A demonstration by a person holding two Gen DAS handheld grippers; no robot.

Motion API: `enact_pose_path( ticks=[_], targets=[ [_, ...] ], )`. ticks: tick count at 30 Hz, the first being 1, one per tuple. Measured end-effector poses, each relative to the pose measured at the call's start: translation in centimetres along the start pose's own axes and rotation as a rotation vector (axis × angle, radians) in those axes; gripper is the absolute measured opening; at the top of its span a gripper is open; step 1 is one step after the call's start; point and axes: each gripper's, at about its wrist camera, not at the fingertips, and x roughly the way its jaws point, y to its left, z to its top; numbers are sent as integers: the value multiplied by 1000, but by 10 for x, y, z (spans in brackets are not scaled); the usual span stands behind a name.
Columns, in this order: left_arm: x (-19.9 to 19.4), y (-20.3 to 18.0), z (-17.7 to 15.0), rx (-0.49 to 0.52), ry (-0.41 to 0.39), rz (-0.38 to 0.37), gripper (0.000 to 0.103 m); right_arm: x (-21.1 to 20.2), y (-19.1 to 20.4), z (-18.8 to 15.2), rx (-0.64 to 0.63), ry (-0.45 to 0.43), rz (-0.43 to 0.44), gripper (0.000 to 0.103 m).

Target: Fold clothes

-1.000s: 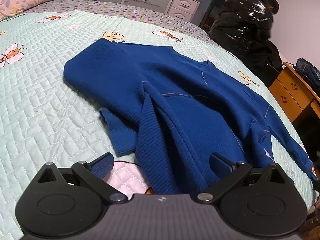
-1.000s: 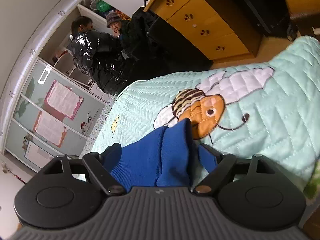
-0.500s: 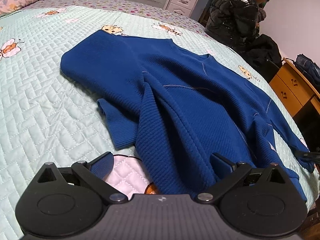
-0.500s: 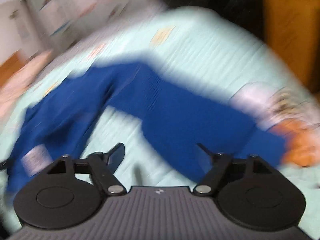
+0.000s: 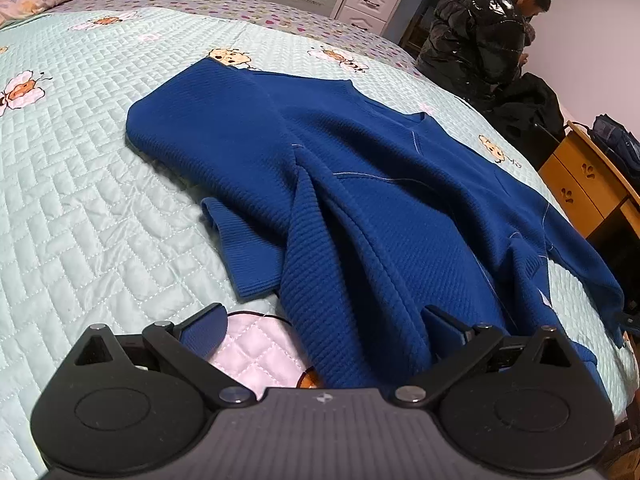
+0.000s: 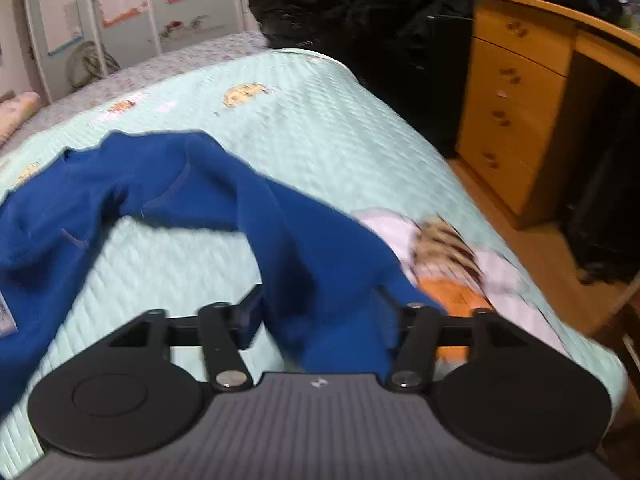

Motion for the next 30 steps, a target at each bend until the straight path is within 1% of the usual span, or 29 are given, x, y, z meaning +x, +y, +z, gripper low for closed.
enact_pose_path(
  ticks=[1, 2, 5, 7, 8, 11, 13, 14, 15, 17, 18, 20, 22, 23, 24, 27, 28, 30],
  targets=[
    [0, 0, 0, -2, 0, -1, 102, -8, -12, -8, 66, -32, -6, 67],
    [0, 0, 0, -4, 1, -1, 102, -14, -25, -11, 155, -74, -21, 71],
    [2, -2, 0, 6, 4, 7, 102, -18, -60, -24, 406, -139, -36, 73],
    [2, -3, 1, 13, 5, 11, 102, -10, -74, -26, 477, -130, -65, 72],
    [2, -3, 1, 14, 6, 11, 102, -5, -75, -25, 483, -127, -57, 72],
    [3, -2, 2, 4, 4, 9, 102, 0, -56, -24, 378, -129, -22, 72],
    [4, -1, 2, 3, 4, 12, 102, 5, -38, -25, 263, -108, -67, 72],
    [4, -2, 1, 9, 3, 15, 102, 6, -27, -26, 198, -102, -93, 70],
    [5, -3, 1, 18, 4, 16, 102, 8, -17, -28, 133, -104, -115, 65],
    [5, -5, 1, 33, 6, 19, 102, 9, -1, -30, 18, -122, -160, 59],
    [6, -4, 1, 30, 5, 17, 102, 9, 4, -30, -20, -128, -172, 53],
    [6, -3, 1, 25, 4, 14, 102, 11, 15, -30, -99, -141, -204, 49],
    [6, -2, 2, 20, 3, 10, 102, 12, 26, -30, -197, -137, -220, 42],
    [7, -2, 2, 21, 3, 11, 102, 12, 31, -31, -246, -134, -228, 27],
    [7, -2, 1, 23, 2, 11, 102, 12, 36, -32, -295, -131, -235, 8],
    [9, -3, 1, 31, 1, 13, 102, 20, 52, -31, -445, -88, -250, 6],
    [9, -3, 1, 34, 1, 14, 102, 24, 57, -31, -527, -78, -270, 6],
    [10, -3, 2, 34, 0, 12, 102, 36, 65, -27, -736, -94, -349, 5]
  ],
)
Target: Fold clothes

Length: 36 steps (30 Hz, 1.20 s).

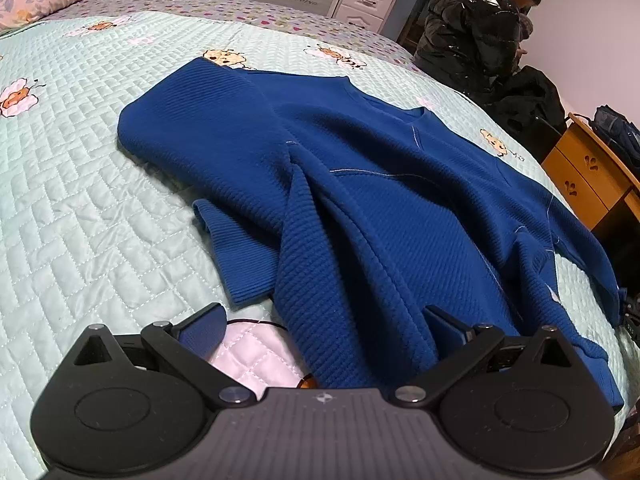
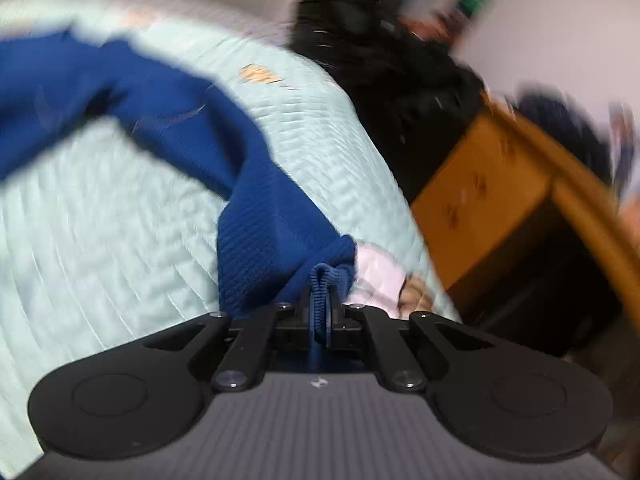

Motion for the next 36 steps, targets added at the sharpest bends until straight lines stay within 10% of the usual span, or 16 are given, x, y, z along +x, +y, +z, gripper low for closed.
enact_pose_path(
  ticks=[6, 15, 21, 30, 33, 36],
  targets=[
    [2, 1, 1, 2, -5, -2, 102, 31, -16, 37, -375, -69, -245, 5],
    [5, 4, 5, -11, -13, -13, 102, 61, -94, 118, -310, -95, -503, 5],
    [6, 5, 6, -5, -12, -17, 102, 88, -118, 110, -221, 11, -524, 5],
    [8, 6, 10, -25, -8, -15, 102, 84, -139, 124, -140, -85, -556, 6],
    [8, 4, 9, -12, -6, -7, 102, 124, -151, 107, -78, 35, -497, 6],
    [8, 2, 9, 15, 4, 1, 102, 179, -163, 72, 169, 284, -241, 18]
  ],
)
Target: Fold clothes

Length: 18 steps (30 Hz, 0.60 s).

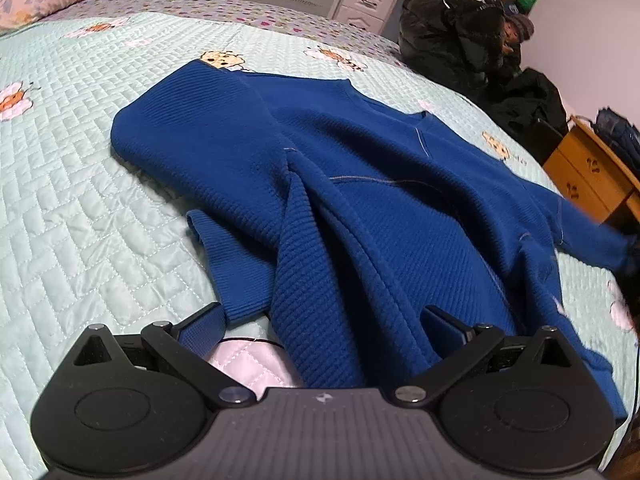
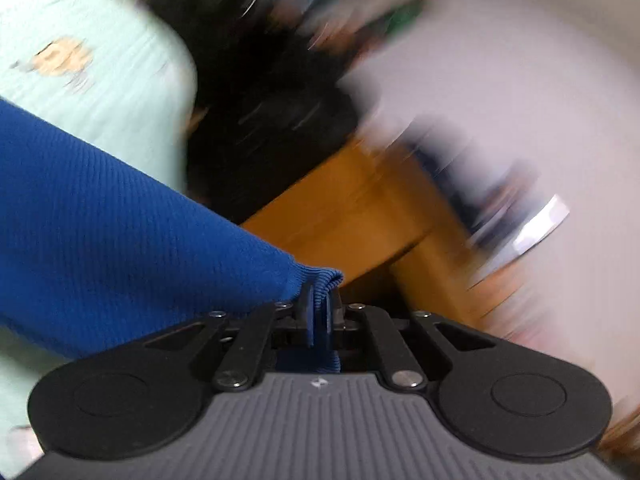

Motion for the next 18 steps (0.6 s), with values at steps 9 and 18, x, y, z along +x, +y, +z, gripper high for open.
enact_pose_path(
  ticks=[9, 18],
  targets=[
    [0, 2, 1, -12, 5, -3, 102, 19, -76, -80, 796, 61, 126, 41],
    [1, -3, 1, -7, 7, 27, 102, -32, -26, 12, 894, -295, 1026, 67]
  ],
)
